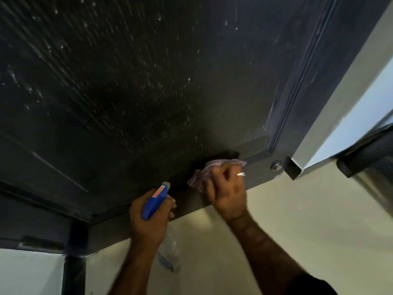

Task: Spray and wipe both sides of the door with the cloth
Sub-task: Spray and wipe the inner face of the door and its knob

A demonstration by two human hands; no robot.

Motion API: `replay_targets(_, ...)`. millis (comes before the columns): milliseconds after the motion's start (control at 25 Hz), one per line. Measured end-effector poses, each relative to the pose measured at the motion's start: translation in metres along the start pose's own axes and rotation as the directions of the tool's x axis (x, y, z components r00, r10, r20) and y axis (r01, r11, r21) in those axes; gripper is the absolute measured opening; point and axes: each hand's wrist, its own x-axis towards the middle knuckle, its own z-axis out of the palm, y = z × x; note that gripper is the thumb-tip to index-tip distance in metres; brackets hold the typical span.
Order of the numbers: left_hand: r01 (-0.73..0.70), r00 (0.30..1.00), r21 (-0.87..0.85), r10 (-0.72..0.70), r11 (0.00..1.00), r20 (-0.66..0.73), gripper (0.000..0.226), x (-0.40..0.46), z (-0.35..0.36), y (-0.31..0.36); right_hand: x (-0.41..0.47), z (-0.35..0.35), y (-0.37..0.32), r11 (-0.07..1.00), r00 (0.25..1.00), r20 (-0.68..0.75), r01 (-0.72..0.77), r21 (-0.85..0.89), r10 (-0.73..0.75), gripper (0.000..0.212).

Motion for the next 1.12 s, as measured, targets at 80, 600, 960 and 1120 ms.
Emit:
replay_targets(80, -0.006, 1.000, 0.014, 0.005, 1.000, 0.028, 0.019, -0.002, 0.021, 0.006, 0.024, -0.022, 0.032, 0.937, 0.905, -0.250, -0.313, 0.156, 0.344, 0.020)
replay_targets(600, 0.121, 0.931, -0.122, -0.155, 0.985, -0.331, 0.023, -0.017, -0.077, -0.040, -0.027, 0.085, -0.117, 0.994, 0.996, 0.023, 0.081, 0.071, -0.083, 0.030)
replay_targets(960, 0.080, 0.876, -0.214, -0.171, 0.974, -0.451, 0.043, -0.012, -0.175, -0.043, 0.022, 0.110, -0.211, 0.544, 0.532, 0.188, 0.839, 0.014, -0.826, 0.035)
replay_targets(1120, 0.116, 0.854, -0.307, -0.252, 0.945, -0.455, 0.028, -0.003, -0.186, -0.032, 0.061, 0.100, -0.270, 0.678, 0.678, -0.010, 0.734, -0.043, -0.735, 0.034)
